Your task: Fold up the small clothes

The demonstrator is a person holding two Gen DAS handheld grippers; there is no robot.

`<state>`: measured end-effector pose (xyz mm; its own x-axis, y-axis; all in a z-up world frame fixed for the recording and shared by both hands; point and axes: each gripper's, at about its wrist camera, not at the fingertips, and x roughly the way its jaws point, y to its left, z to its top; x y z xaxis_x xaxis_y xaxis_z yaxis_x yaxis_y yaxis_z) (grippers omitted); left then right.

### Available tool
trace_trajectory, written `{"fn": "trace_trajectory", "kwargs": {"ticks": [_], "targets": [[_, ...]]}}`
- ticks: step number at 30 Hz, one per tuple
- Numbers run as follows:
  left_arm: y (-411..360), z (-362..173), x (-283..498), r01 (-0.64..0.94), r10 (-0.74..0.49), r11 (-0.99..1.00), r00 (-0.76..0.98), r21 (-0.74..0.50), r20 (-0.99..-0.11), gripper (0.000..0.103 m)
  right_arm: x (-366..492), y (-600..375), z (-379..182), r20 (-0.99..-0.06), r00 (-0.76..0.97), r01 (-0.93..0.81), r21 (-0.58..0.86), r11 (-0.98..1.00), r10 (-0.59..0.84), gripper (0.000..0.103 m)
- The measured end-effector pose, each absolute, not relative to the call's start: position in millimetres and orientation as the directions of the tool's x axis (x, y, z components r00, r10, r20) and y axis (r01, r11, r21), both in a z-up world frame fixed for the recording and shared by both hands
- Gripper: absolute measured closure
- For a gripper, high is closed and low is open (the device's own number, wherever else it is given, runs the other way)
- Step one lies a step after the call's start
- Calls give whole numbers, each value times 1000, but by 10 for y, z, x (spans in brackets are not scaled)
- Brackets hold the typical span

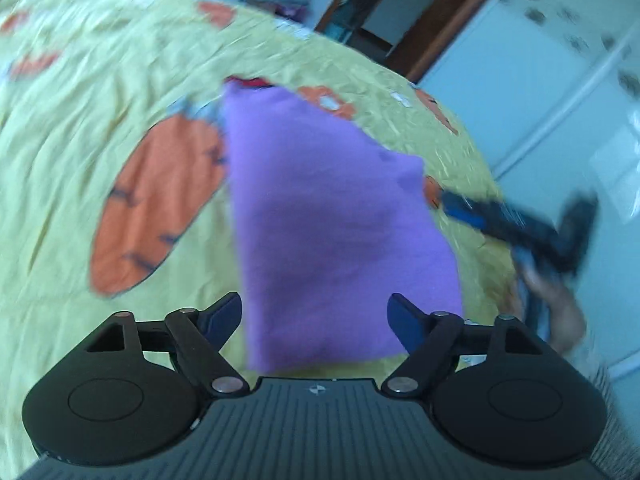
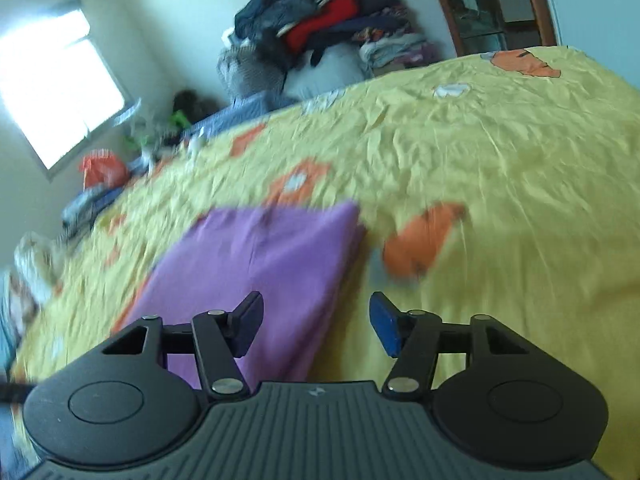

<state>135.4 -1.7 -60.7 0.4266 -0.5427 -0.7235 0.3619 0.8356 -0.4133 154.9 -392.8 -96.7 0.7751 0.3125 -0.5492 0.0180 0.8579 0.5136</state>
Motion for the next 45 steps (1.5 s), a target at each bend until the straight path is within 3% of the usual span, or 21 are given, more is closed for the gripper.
{"fn": "trace_trajectory", "kwargs": {"ticks": [4, 5, 6, 14, 16, 17, 19, 21, 23, 26, 29, 31, 32, 33, 34, 36, 40, 41, 43, 44, 45], "targets": [[-423, -771, 1383, 355, -436, 889, 467, -288, -770, 21, 2033, -3998, -1183, -564, 738, 30, 576, 817, 370, 47], [-483, -824, 1411, 337, -404, 904, 475, -263, -781, 20, 2080, -3979, -1204, -566, 733, 20, 573, 819, 378, 89], [-521, -868, 1443, 324, -382, 914, 480, -245, -790, 20, 2092, -3930, -1180, -580, 733, 25, 544, 838, 355, 97], [-527, -1020, 1475, 295, -345, 929, 475, -224, -810, 11, 2184, -3648, -819, -587, 789, 13, 309, 951, 180, 99], [-533, -1071, 1503, 289, -345, 929, 463, -229, -816, 11, 2333, -3631, -919, -643, 747, 24, 283, 959, 171, 99], [-532, -1093, 1499, 289, -345, 929, 462, -229, -817, 9, 2404, -3643, -1010, -676, 719, 37, 268, 963, 160, 97], [-545, -1105, 1476, 299, -342, 929, 467, -218, -816, 6, 2386, -3679, -1049, -687, 720, 71, 214, 974, 99, 76], [-531, -1108, 1462, 300, -347, 927, 462, -224, -816, 4, 2205, -3684, -905, -656, 754, 103, 170, 980, 34, 42], [-507, -1113, 1446, 300, -349, 927, 463, -226, -815, 2, 1891, -3611, -715, -588, 808, 69, 142, 988, 28, 41], [-491, -1121, 1419, 310, -353, 924, 466, -224, -811, 0, 1433, -3386, -648, -522, 828, -116, 197, 973, 205, 44], [-481, -1125, 1397, 317, -356, 922, 473, -222, -806, 0, 1263, -3102, -869, -560, 778, -228, 170, 959, 284, 43], [-469, -1127, 1382, 318, -358, 922, 478, -222, -802, 0, 1254, -2961, -1065, -611, 759, -231, 72, 970, 225, 44], [-458, -1129, 1373, 315, -358, 922, 482, -223, -800, 0, 1269, -2966, -1141, -620, 761, -220, 34, 975, 193, 37], [-445, -1131, 1366, 316, -359, 922, 487, -222, -797, 0, 1299, -3053, -1166, -618, 766, -179, 57, 982, 176, 14], [-432, -1128, 1357, 317, -360, 922, 488, -222, -795, 0, 1347, -3165, -1173, -635, 752, -135, 114, 984, 177, 9], [-353, -1101, 1315, 288, -351, 929, 492, -232, -797, 0, 1247, -3282, -1061, -611, 770, -98, 169, 981, 182, 11], [-119, -985, 1103, 282, -451, 892, 515, -353, -729, 0, 754, -3102, -809, -513, 829, -185, 122, 975, 222, 11], [-93, -961, 1045, 297, -473, 881, 524, -368, -708, 0, 639, -3014, -788, -493, 831, -228, 119, 966, 257, 16], [-91, -963, 972, 328, -503, 864, 526, -383, -685, 0, 525, -2826, -839, -528, 796, -291, 93, 952, 295, 57], [-109, -991, 963, 327, -496, 867, 519, -375, -696, 0, 559, -2751, -924, -579, 771, -282, 63, 957, 265, 84], [-129, -1026, 961, 322, -487, 872, 510, -368, -709, 0, 612, -2742, -1059, -622, 747, -263, 44, 964, 232, 86]]}}
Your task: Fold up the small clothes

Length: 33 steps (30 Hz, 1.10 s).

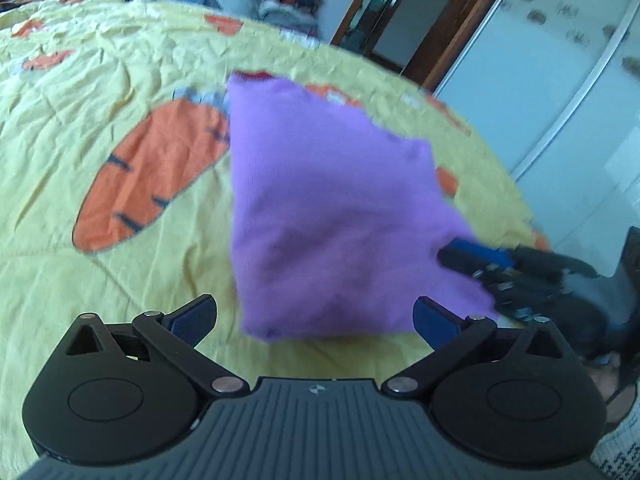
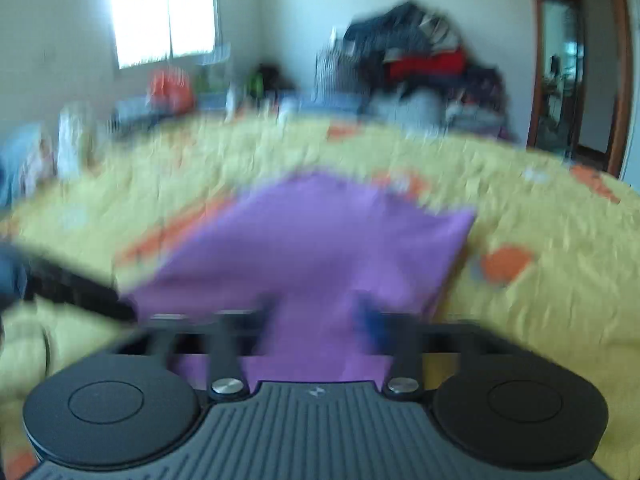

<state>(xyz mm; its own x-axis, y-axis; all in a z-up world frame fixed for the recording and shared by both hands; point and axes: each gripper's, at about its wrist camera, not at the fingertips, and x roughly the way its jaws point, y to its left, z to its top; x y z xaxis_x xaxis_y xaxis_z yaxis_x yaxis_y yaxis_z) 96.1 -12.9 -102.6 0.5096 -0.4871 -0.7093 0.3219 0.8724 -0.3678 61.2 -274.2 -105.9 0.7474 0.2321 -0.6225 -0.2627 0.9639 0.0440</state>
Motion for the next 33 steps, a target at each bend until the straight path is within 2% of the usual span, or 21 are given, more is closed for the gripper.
{"fn": "trace_trajectory", "kwargs": {"ticks": [3, 8, 13, 14, 17, 20, 23, 24, 25, 27, 29, 31, 33], "targets": [[-119, -1076, 930, 303, -478, 878, 500, -371, -722, 0, 672, -2962, -1138, -609, 755, -192, 148, 970, 243, 87], [52, -992, 885, 270, -471, 882, 562, -387, -680, 0, 567, -2909, -954, -597, 779, -149, 122, 981, 192, 84], [-53, -887, 1243, 327, -614, 784, 536, -528, -580, 0, 509, -2683, -1025, -618, 760, -202, 69, 977, 201, 83], [-137, -914, 1339, 332, -615, 786, 504, -520, -606, 0, 546, -2679, -1092, -654, 738, -187, 42, 981, 168, 84], [-281, -1094, 1441, 342, -609, 793, 414, -504, -677, 3, 475, -2812, -1093, -646, 745, -190, 34, 981, 167, 84], [-287, -1115, 1242, 409, -587, 804, 435, -431, -682, 2, 399, -2835, -1077, -655, 737, -206, 15, 979, 165, 84], [-283, -1149, 1074, 398, -514, 848, 452, -351, -729, 1, 361, -2870, -1058, -653, 738, -193, 38, 980, 171, 84], [-250, -1156, 1019, 409, -520, 844, 461, -347, -719, 0, 342, -2886, -1032, -647, 744, -177, 52, 983, 168, 83], [-203, -1157, 967, 413, -514, 846, 468, -337, -719, 0, 329, -2893, -1000, -632, 757, -161, 65, 985, 166, 82], [-164, -1118, 895, 389, -500, 856, 458, -340, -735, 1, 304, -2896, -945, -594, 789, -149, 62, 987, 156, 70], [-90, -1042, 868, 403, -582, 810, 455, -427, -674, 1, 379, -2880, -929, -577, 803, -140, 57, 988, 147, 61], [-139, -945, 855, 428, -590, 804, 499, -412, -634, 0, 467, -2872, -942, -549, 820, -148, 72, 986, 163, 60], [-250, -933, 911, 454, -606, 792, 504, -407, -616, 0, 678, -2827, -1080, -634, 768, -108, 7, 994, 88, 58]]}}
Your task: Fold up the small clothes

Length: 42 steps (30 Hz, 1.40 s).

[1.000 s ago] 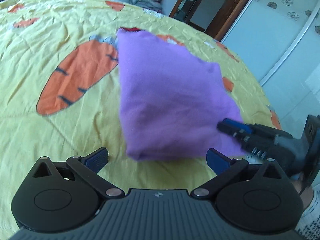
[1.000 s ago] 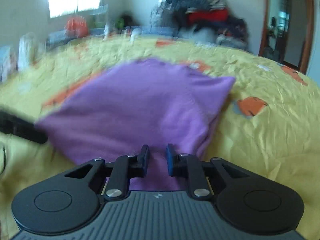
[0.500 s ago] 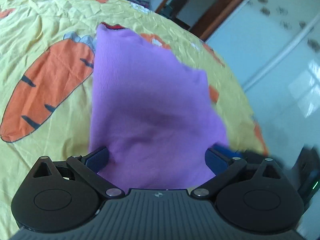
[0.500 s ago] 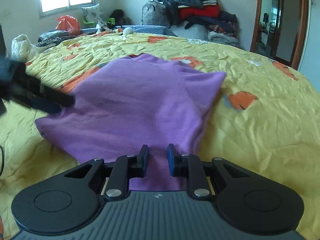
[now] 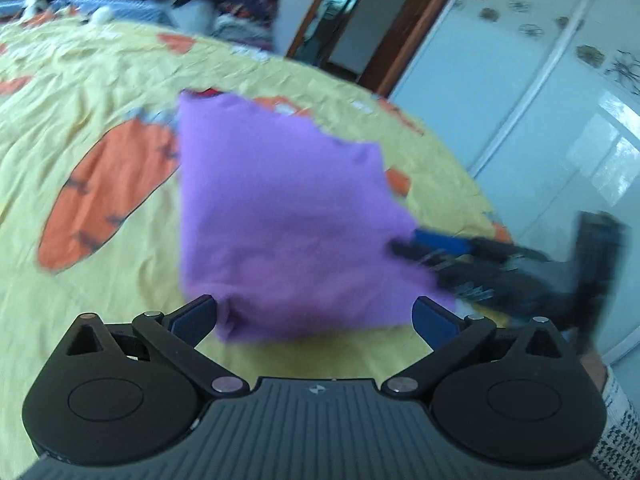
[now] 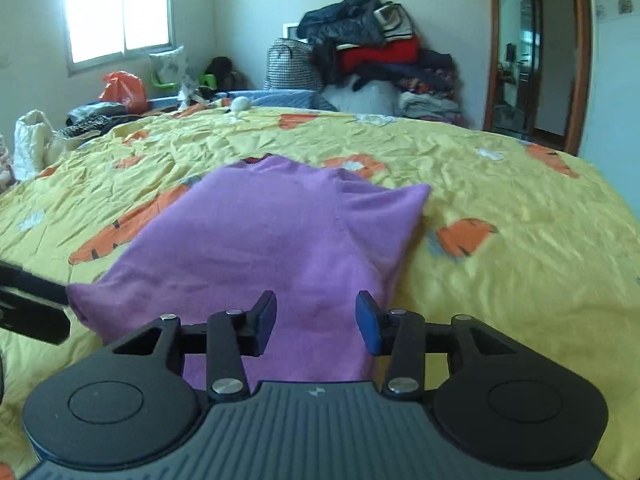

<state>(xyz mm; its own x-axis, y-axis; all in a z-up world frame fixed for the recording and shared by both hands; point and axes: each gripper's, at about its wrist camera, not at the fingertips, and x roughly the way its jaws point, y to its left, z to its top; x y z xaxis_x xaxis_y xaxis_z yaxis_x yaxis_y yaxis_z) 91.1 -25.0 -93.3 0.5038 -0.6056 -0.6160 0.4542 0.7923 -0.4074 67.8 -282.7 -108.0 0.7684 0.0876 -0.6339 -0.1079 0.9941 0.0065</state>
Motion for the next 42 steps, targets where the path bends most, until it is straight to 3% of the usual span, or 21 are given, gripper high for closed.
{"fn": "trace_trajectory", "kwargs": {"ticks": [3, 5, 8, 12, 14, 17, 18, 20, 25, 29, 36, 41, 42], "targets": [[-418, -1045, 1010, 458, -585, 803, 480, -382, -654, 0, 737, -2920, -1059, -626, 772, -89, 64, 994, 109, 54], [-445, -1037, 954, 452, -547, 825, 492, -338, -677, 1, 728, -2949, -903, -566, 818, -74, 74, 995, 103, 54], [-365, -912, 889, 463, -587, 803, 505, -376, -633, 0, 1056, -2987, -761, -527, 830, -131, 135, 982, 183, 53], [-458, -927, 1156, 450, -566, 819, 530, -356, -632, 0, 1887, -3033, -885, -580, 760, -207, 215, 954, 295, 53], [-531, -1050, 1328, 426, -529, 839, 492, -339, -692, 0, 2134, -3049, -977, -624, 736, -198, 171, 965, 262, 53], [-563, -1133, 1229, 476, -502, 841, 513, -256, -696, 0, 2200, -3162, -1022, -638, 744, -131, 153, 979, 199, 35], [-585, -1140, 1163, 497, -487, 841, 522, -215, -700, 0, 2176, -3153, -1018, -638, 744, -139, 142, 980, 198, 34], [-577, -1139, 1068, 507, -466, 844, 530, -176, -709, 0, 2081, -3119, -950, -636, 757, -114, 99, 988, 151, 28], [-386, -990, 973, 441, -467, 865, 534, -239, -705, 0, 1362, -3083, -683, -627, 760, -86, 163, 983, 170, 28], [-296, -1003, 892, 376, -413, 898, 540, -228, -733, 0, 537, -2945, -715, -656, 742, -62, 136, 989, 137, 9], [-205, -1141, 802, 314, -342, 929, 536, -194, -772, 0, -585, -3236, -1040, -708, 706, 91, 119, 989, 20, 9], [-278, -1155, 730, 301, -297, 942, 555, -146, -777, 0, -655, -3267, -1097, -697, 717, 161, 139, 977, -19, 9], [-298, -1161, 716, 299, -287, 945, 560, -134, -778, 0, -597, -3197, -1102, -694, 720, 149, 145, 978, -7, 3]]}}
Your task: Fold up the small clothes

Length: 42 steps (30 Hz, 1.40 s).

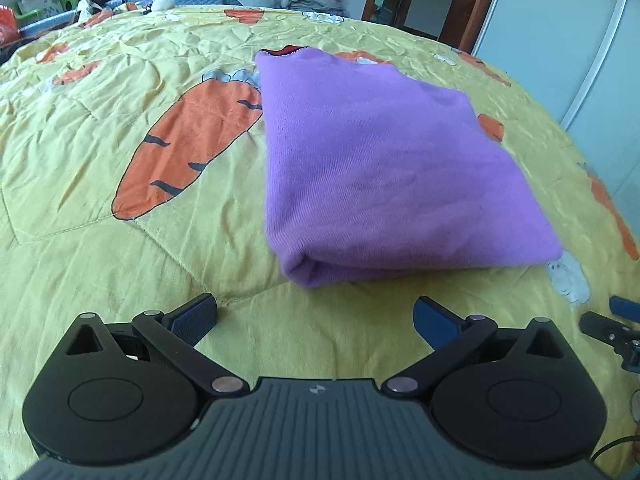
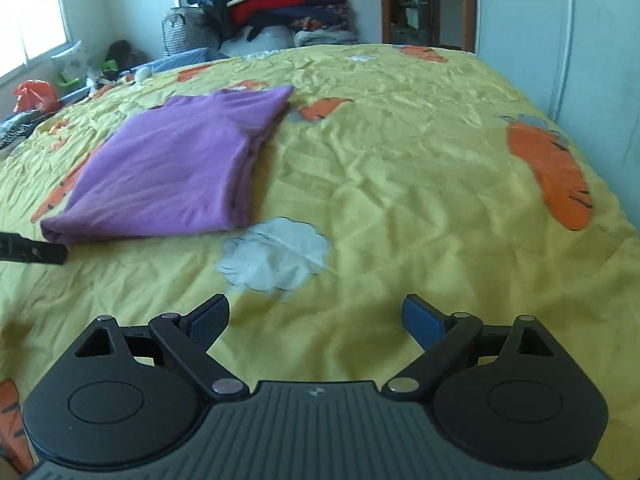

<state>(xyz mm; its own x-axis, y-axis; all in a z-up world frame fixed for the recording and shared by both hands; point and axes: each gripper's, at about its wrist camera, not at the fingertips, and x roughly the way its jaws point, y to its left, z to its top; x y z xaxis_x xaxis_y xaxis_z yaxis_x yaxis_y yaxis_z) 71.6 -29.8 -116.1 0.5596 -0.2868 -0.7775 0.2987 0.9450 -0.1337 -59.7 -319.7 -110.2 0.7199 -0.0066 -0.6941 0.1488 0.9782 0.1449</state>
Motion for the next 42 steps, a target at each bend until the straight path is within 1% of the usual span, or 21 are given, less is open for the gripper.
{"fn": "trace_trajectory", "kwargs": {"ticks": [2, 4, 7, 10, 12, 20, 25, 42], "targets": [[-340, -1170, 691, 297, -263, 949, 568, -104, -780, 0, -438, -3020, -1117, -681, 732, 101, 139, 985, 21, 0], [-375, -1184, 654, 296, -242, 952, 581, -75, -777, 0, -288, -2815, -1158, -697, 716, 54, 115, 992, 42, 0], [-412, -1210, 608, 293, -220, 955, 604, -43, -766, 0, -141, -2600, -1201, -692, 722, 50, 29, 998, -16, 0], [-444, -1224, 586, 269, -198, 963, 624, -30, -756, 0, -30, -2562, -1196, -685, 728, 61, 61, 996, -3, 0], [-507, -1237, 583, 251, -163, 968, 632, 0, -758, 0, 37, -2517, -1210, -687, 727, 54, 32, 998, -17, 0], [-569, -1235, 597, 168, -109, 986, 649, 2, -753, 0, 148, -2514, -1233, -675, 737, 66, 35, 997, -25, 0], [-593, -1264, 551, 137, -92, 991, 685, 3, -723, 0, 131, -2513, -1235, -670, 742, 69, 37, 997, -26, 0], [-605, -1272, 542, 132, -89, 991, 698, 5, -710, 0, 124, -2498, -1240, -668, 744, 69, 36, 997, -27, 0]]}}
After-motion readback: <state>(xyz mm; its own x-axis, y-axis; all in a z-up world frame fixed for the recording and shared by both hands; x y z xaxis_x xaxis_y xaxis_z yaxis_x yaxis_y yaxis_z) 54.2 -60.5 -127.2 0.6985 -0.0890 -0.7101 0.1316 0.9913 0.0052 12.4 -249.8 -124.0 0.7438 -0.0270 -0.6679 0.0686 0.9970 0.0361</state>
